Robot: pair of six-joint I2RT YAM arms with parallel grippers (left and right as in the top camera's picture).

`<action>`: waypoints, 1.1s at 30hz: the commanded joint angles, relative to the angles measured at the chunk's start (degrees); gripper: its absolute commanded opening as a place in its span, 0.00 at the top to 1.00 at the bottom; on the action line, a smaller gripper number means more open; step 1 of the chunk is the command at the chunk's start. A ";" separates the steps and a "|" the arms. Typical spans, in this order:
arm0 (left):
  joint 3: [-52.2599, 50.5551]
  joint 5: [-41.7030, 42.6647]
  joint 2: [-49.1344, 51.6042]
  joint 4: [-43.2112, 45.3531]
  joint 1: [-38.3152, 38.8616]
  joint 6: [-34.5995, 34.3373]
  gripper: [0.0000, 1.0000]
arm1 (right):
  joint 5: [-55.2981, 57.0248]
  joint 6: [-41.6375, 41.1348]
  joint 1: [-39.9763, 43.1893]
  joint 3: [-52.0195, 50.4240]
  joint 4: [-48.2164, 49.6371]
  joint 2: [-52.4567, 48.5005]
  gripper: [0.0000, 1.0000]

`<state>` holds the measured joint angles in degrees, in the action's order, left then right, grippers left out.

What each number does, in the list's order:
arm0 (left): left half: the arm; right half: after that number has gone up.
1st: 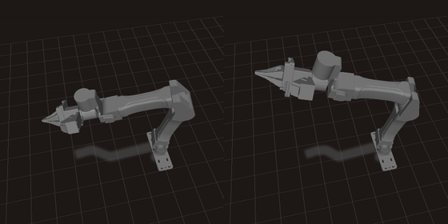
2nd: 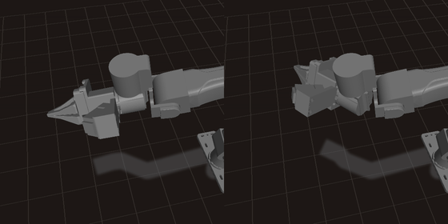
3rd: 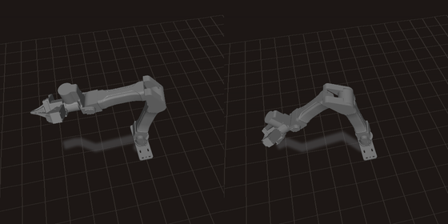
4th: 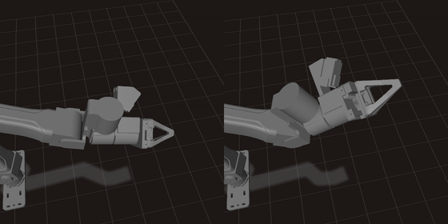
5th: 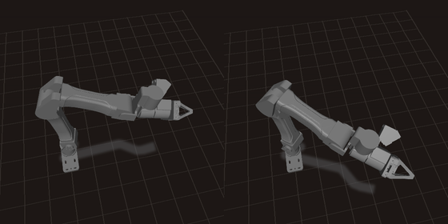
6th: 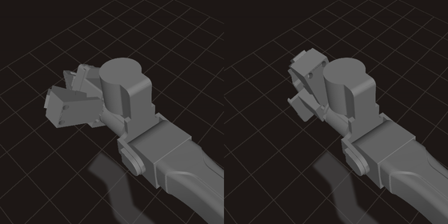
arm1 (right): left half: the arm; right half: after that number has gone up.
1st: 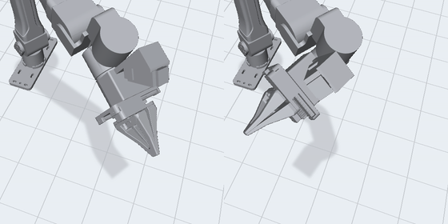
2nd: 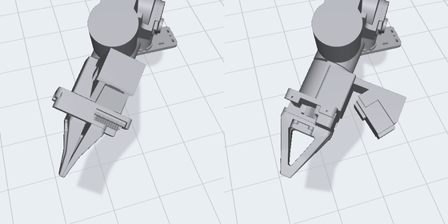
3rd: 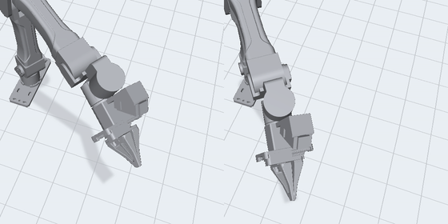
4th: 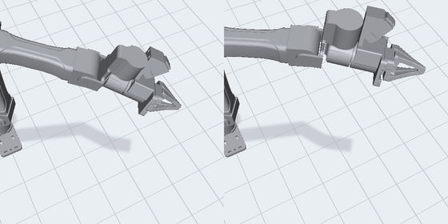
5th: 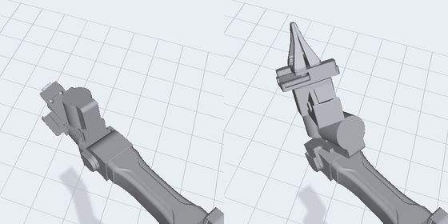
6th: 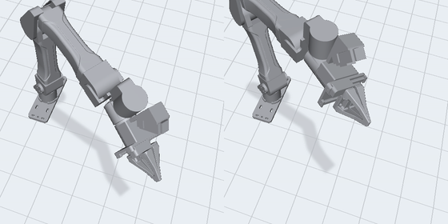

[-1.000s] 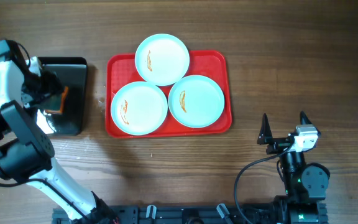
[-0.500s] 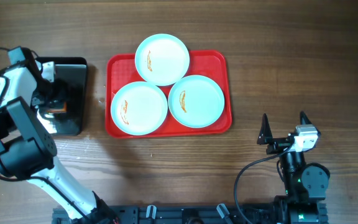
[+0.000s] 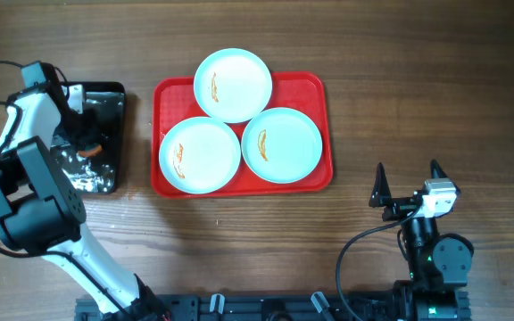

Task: Clean dirty plates on tray and stack at the side
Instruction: 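Grasp the green-and-orange sponge with the left gripper, then lift the sponge and carry it over the lower-left plate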

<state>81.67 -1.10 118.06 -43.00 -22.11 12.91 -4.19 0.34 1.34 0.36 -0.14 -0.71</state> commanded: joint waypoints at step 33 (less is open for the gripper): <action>7.10 13.14 -23.12 -2.01 -0.22 -12.13 0.96 | 0.61 0.79 0.28 -0.07 0.20 0.44 0.00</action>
<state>85.08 5.52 104.09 -47.16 -22.20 4.19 -4.19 0.34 1.34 0.36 -0.14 -0.71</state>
